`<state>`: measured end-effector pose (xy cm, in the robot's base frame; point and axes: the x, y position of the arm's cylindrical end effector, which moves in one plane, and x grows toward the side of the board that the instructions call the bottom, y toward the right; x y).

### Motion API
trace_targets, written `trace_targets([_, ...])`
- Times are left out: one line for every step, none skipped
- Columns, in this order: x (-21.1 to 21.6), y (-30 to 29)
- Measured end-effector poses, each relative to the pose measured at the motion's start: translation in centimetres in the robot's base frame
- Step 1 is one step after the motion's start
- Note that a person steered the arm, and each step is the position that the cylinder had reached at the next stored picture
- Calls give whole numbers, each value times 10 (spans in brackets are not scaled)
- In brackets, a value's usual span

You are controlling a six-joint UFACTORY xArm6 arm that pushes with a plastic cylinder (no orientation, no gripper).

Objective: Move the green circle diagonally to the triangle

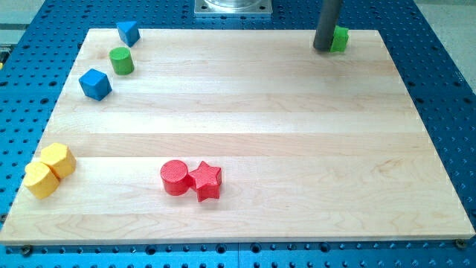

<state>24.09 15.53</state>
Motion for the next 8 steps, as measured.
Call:
trace_targets([52, -140])
trace_targets([47, -249])
trace_targets([10, -274])
trace_targets([0, -343])
trace_targets([6, -408])
trace_targets([7, -433])
trace_targets([28, -437])
trace_targets([51, -438])
